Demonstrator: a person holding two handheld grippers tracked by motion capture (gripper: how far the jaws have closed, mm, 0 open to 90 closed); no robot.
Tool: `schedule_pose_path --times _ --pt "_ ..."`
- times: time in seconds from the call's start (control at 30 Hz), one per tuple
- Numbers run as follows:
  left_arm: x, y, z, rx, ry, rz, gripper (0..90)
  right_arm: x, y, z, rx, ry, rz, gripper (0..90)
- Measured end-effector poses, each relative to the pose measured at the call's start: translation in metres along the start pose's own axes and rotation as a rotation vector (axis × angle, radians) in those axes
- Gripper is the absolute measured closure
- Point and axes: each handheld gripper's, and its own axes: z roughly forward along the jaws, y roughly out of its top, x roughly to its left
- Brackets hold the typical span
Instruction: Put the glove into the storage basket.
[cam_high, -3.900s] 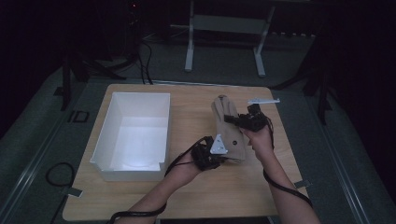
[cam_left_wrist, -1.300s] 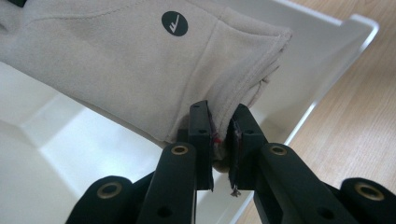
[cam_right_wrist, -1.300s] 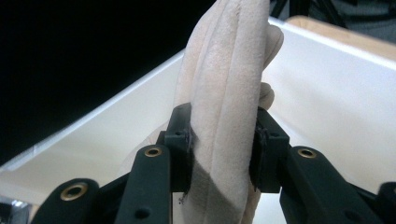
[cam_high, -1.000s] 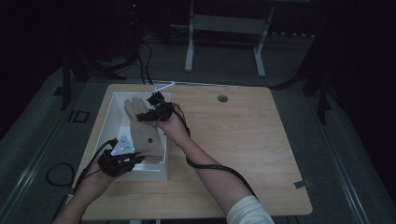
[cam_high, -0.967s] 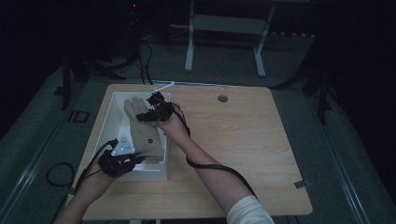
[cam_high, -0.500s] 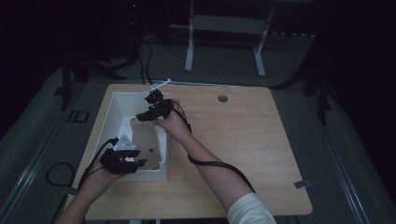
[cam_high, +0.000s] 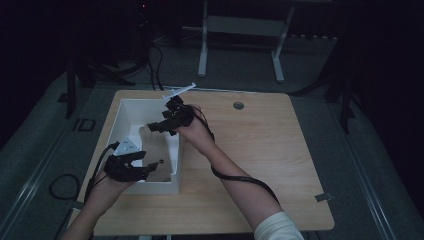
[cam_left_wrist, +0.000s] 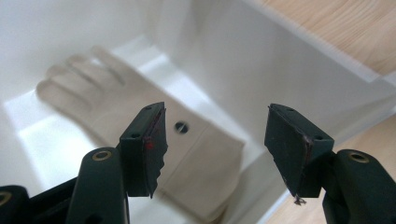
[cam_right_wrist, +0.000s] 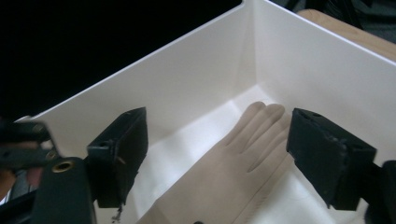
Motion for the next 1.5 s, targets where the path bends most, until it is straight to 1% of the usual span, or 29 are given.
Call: schedule_pose_path --times 0.03,0.1,0.23,0.3,0.43,0.53,0.57,0.6,0.67,0.73,0.8,0.83,0.93,1.07,1.1,1.13,1.17,1.23,1.27,1.33,1.37,1.5 --pt "-0.001 0.002 -0.002 -0.01 -0.002 0.003 39.6 0.001 -0.001 -0.003 -0.004 0.003 -0.003 20.0" --pt "-0.005 0.008 -0.006 -0.035 -0.021 0.001 40.0 0.003 -0.002 -0.01 -0.014 0.006 -0.014 20.0" --pt "-0.013 0.02 -0.011 -0.072 -0.052 0.018 41.2 0.006 -0.006 -0.026 -0.028 0.005 -0.036 19.8" --pt "-0.018 0.025 -0.012 -0.086 -0.071 0.02 41.8 0.007 -0.008 -0.034 -0.036 0.01 -0.036 19.8" --pt "-0.03 0.036 -0.012 -0.104 -0.1 0.055 41.9 0.007 -0.013 -0.05 -0.057 0.01 -0.046 19.8" --pt "-0.042 0.042 -0.009 -0.119 -0.121 0.075 41.9 0.006 -0.02 -0.063 -0.064 -0.006 -0.055 19.8" --pt "-0.046 0.044 -0.008 -0.119 -0.126 0.089 41.9 0.005 -0.023 -0.066 -0.066 -0.01 -0.055 19.9" --pt "-0.05 0.046 -0.006 -0.121 -0.137 0.095 41.9 0.004 -0.025 -0.07 -0.066 -0.014 -0.053 19.8" --pt "-0.057 0.05 -0.002 -0.124 -0.146 0.114 42.1 0.002 -0.03 -0.077 -0.068 -0.024 -0.055 19.7" --pt "-0.065 0.054 0.002 -0.132 -0.161 0.127 43.9 0.0 -0.035 -0.084 -0.069 -0.038 -0.06 19.6" --pt "-0.073 0.057 0.006 -0.136 -0.184 0.149 43.9 -0.003 -0.04 -0.091 -0.066 -0.056 -0.065 19.5" --pt "-0.077 0.059 0.008 -0.14 -0.186 0.157 43.9 -0.005 -0.042 -0.095 -0.067 -0.063 -0.068 19.3" --pt "-0.09 0.062 0.016 -0.143 -0.213 0.172 42.3 -0.011 -0.051 -0.105 -0.065 -0.08 -0.061 19.0" --pt "-0.107 0.064 0.031 -0.132 -0.246 0.198 39.3 -0.019 -0.063 -0.117 -0.069 -0.094 -0.052 18.6" --pt "-0.111 0.065 0.034 -0.128 -0.247 0.208 39.2 -0.02 -0.066 -0.12 -0.069 -0.098 -0.053 18.6" --pt "-0.111 0.065 0.034 -0.128 -0.247 0.208 39.2 -0.022 -0.069 -0.124 -0.071 -0.103 -0.051 18.5" --pt "-0.119 0.065 0.042 -0.121 -0.269 0.215 39.2 -0.024 -0.073 -0.128 -0.073 -0.109 -0.049 18.5" --pt "-0.125 0.065 0.049 -0.119 -0.284 0.223 39.2 -0.028 -0.08 -0.134 -0.076 -0.118 -0.042 18.5" --pt "-0.128 0.065 0.051 -0.122 -0.298 0.228 38.9 -0.03 -0.083 -0.137 -0.078 -0.121 -0.038 18.5" --pt "-0.135 0.064 0.058 -0.124 -0.296 0.243 38.4 -0.033 -0.09 -0.142 -0.08 -0.127 -0.038 17.8" --pt "-0.138 0.063 0.061 -0.123 -0.307 0.244 38.1 -0.035 -0.095 -0.144 -0.074 -0.133 -0.044 17.5" --pt "-0.148 0.06 0.073 -0.111 -0.312 0.267 38.0 -0.042 -0.113 -0.149 -0.055 -0.144 -0.046 16.9"
